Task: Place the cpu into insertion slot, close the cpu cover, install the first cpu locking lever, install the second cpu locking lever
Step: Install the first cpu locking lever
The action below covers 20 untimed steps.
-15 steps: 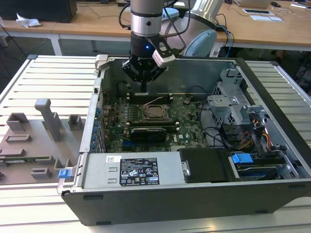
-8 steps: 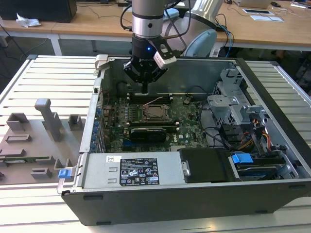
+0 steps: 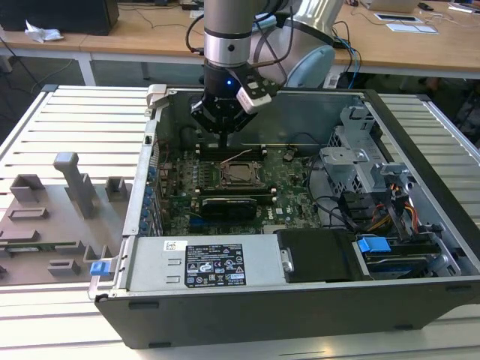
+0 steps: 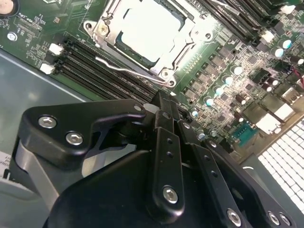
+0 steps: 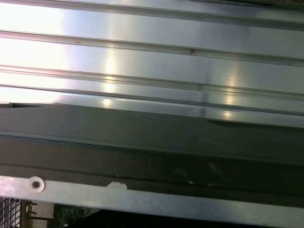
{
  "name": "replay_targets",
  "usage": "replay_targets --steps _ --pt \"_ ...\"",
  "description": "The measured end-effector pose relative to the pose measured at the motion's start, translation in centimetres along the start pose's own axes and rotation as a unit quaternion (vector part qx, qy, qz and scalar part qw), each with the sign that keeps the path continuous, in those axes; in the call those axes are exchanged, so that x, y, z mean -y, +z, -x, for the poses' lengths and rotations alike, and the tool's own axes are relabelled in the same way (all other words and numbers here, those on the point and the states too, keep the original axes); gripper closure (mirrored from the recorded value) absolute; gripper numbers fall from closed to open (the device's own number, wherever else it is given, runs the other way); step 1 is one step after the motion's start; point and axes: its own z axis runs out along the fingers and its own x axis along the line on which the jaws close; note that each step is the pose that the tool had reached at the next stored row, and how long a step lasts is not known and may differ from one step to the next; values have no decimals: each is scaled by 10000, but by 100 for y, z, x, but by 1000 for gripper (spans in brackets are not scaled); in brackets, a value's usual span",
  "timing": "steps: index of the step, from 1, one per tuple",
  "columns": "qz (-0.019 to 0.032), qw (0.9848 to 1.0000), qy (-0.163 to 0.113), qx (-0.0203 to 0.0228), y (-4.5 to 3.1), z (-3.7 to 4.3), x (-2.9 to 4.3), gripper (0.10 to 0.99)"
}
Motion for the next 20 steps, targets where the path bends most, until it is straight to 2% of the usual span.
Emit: replay_targets --steps 3,6,7,8,11,12,13,15,20 --pt "49 10000 -2 5 23 -2 23 980" --pt "139 9999 -1 14 49 -7 79 980" --pt "184 9998 -3 18 61 -9 100 980" --pt "266 9996 -4 26 77 -11 125 980" --pt "445 9990 -5 44 101 -13 152 980" --pt "523 9986 -6 51 110 -14 159 980" --pt "553 9985 -7 54 115 -12 160 980" --pt "581 9983 -6 57 126 4 161 980" --pt "587 9983 -6 41 156 125 171 980"
